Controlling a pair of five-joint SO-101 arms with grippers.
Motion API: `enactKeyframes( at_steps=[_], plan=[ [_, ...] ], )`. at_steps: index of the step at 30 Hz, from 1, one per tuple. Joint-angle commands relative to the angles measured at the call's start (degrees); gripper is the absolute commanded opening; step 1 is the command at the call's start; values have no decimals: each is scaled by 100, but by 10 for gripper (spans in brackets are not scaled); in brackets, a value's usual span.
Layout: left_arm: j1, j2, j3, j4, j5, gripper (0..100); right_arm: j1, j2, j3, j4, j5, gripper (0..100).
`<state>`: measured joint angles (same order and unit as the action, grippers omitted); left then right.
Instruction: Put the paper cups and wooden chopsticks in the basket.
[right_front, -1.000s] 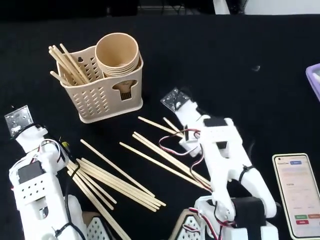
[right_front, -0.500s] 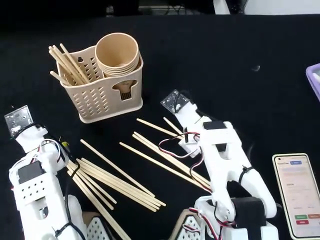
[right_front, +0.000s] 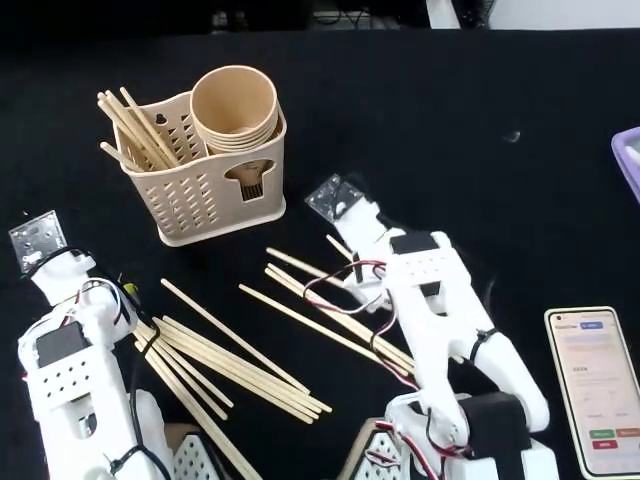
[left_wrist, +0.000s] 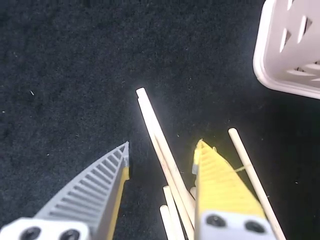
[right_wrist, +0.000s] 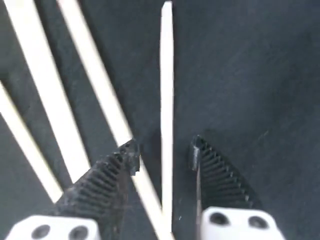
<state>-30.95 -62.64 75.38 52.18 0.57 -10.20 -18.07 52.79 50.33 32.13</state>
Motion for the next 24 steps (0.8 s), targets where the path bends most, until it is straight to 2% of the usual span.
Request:
enactKeyframes(
  at_steps=[1, 5, 10, 12, 14, 18, 24],
  plan=[
    [-57, -62, -13, -70, 26, 216, -88, 505, -31, -598, -44, 178],
    [-57, -62, -13, -79, 26, 216, -62, 1288, -409, -510, -70, 179],
    [-57, -62, -13, -79, 26, 216, -62, 1815, -1262, 202, -79, 173],
    [-57, -62, -13, -79, 26, 216, -53, 1859, -1437, 352, -79, 117],
    [-57, -62, -13, -79, 26, 216, -53, 1754, -1508, 501, -79, 5],
    [-48, -62, -4, -79, 26, 216, -114, 1332, -1253, 905, -88, 12],
    [-13, -62, 4, -79, 26, 216, -220, 444, -558, 580, -44, 11]
  ],
)
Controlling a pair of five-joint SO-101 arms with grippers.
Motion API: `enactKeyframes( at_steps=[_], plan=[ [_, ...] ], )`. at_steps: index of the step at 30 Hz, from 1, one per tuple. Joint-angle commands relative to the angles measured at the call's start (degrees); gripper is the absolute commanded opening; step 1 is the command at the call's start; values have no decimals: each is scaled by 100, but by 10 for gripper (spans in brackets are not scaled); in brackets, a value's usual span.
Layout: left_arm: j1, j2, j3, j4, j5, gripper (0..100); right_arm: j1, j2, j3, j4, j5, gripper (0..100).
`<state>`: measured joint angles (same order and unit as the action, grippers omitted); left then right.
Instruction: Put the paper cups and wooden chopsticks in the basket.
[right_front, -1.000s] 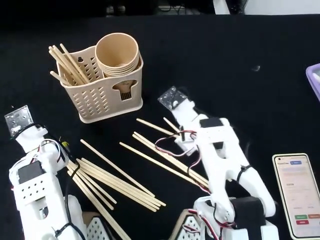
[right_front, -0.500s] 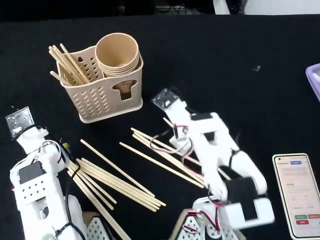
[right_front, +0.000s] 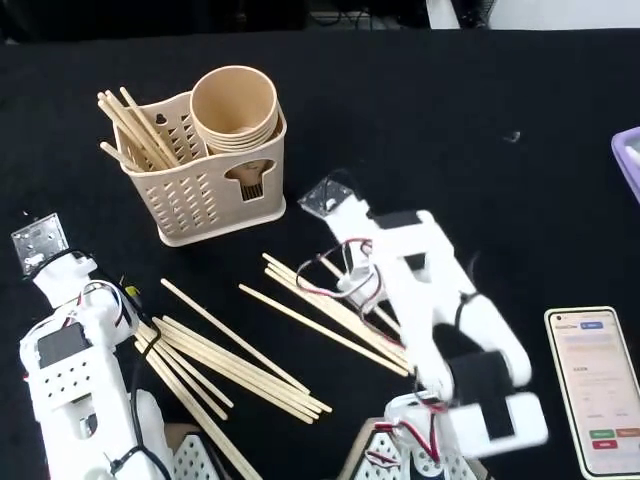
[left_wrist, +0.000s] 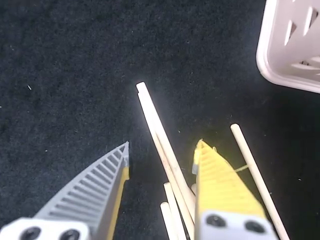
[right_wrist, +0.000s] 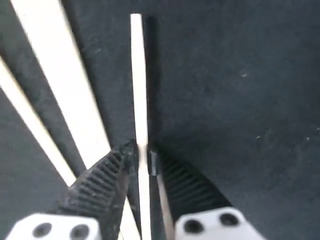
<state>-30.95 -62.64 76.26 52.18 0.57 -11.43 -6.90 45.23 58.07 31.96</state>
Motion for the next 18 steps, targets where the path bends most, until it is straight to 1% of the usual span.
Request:
enactKeyframes(
  at_steps=[1, 3, 7, 10, 15, 18],
  plan=[
    [-13, -62, -84, -79, 26, 216, -97, -778, 233, -193, -18, 14],
    [-13, -62, -84, -79, 26, 216, -105, -919, 295, -26, -18, 53],
    [-13, -62, -84, -79, 26, 216, -413, -954, 514, 308, -53, 181],
    [-13, -62, -84, -79, 26, 216, -738, -971, 725, 105, -62, 191],
    [-13, -62, -84, -79, 26, 216, -747, -945, 998, -448, -26, 191],
    [-13, -62, -84, -79, 26, 216, -747, -945, 1051, -598, -18, 191]
  ],
)
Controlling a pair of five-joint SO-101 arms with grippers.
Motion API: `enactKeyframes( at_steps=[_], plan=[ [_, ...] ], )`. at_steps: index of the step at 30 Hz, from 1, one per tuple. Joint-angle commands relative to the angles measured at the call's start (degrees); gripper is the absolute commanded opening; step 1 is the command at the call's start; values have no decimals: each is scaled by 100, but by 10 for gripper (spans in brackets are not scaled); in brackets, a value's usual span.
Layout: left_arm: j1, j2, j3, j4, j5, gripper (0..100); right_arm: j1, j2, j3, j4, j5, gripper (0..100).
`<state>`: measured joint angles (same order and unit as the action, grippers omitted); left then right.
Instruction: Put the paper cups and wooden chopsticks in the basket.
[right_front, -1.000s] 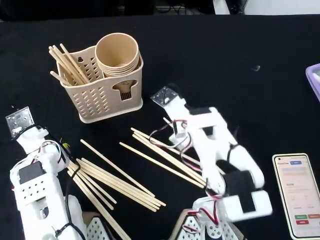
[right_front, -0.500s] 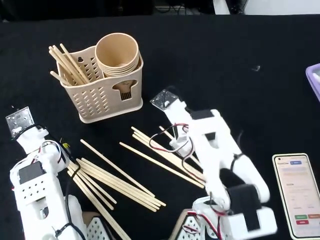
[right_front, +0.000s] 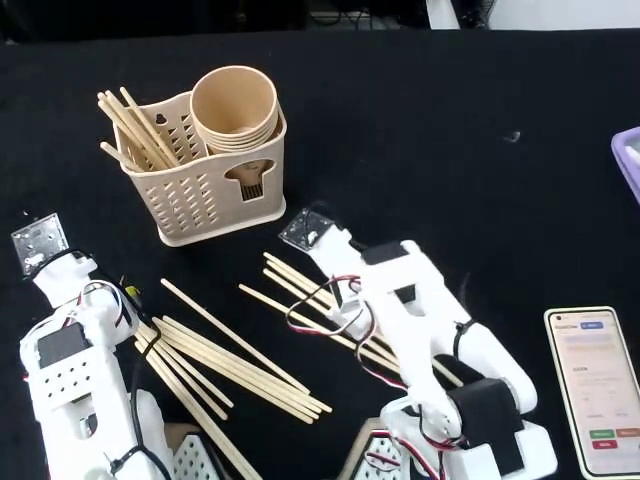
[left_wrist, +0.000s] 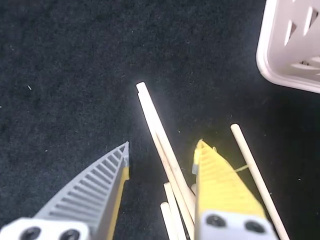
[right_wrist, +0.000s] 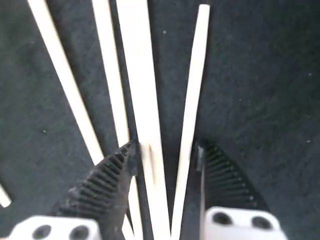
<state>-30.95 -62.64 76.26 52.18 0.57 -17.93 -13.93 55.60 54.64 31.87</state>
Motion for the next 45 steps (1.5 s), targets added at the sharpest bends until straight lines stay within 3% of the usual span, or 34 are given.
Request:
enactKeyframes(
  at_steps=[1, 18, 35, 42, 45],
  plan=[
    [-13, -62, -84, -79, 26, 216, -97, -259, 4, -255, -9, 191],
    [-13, -62, -84, -79, 26, 216, 484, -242, -664, 378, 308, 191],
    [-13, -62, -84, -79, 26, 216, 308, -259, 48, -457, 299, 191],
    [-13, -62, -84, -79, 26, 216, 264, -286, -927, 1029, 211, 191],
    [-13, -62, -84, -79, 26, 216, 264, -295, -1007, 1116, 97, 191]
  ],
)
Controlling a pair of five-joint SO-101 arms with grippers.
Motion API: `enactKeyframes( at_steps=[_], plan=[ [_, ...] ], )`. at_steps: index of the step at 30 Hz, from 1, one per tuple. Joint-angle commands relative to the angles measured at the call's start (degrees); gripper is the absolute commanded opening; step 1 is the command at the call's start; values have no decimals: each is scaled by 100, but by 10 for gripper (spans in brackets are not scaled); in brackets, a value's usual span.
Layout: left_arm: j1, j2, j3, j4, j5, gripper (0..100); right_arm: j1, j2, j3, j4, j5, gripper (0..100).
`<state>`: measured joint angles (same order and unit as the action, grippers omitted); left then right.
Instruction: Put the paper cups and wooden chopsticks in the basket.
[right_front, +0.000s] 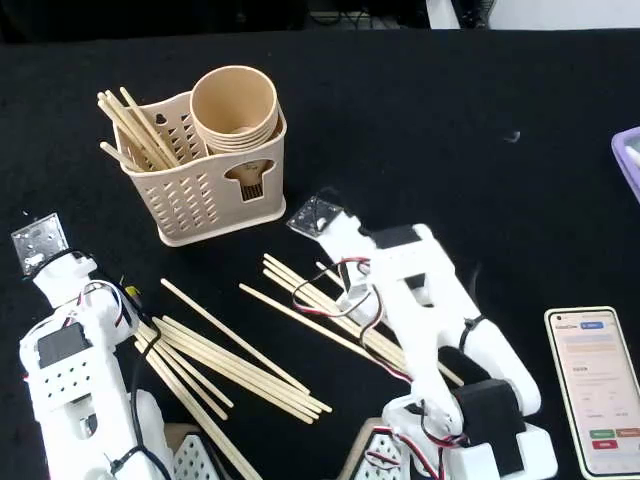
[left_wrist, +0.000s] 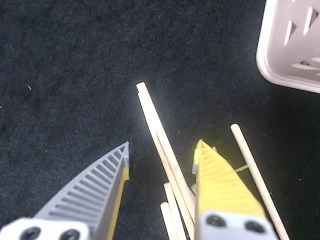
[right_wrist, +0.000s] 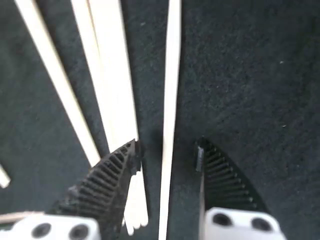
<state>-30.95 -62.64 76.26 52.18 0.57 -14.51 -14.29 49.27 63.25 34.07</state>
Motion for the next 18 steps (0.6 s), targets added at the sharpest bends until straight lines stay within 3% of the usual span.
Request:
enactKeyframes(
  at_steps=[1, 10, 18],
  plan=[
    [-13, -62, -84, -79, 26, 216, -79, -242, -356, 246, -114, 191],
    [-13, -62, -84, -79, 26, 216, -325, -207, 646, -976, -105, 191],
    [-13, -62, -84, -79, 26, 216, -220, -207, 655, -1169, 88, 190]
  ],
)
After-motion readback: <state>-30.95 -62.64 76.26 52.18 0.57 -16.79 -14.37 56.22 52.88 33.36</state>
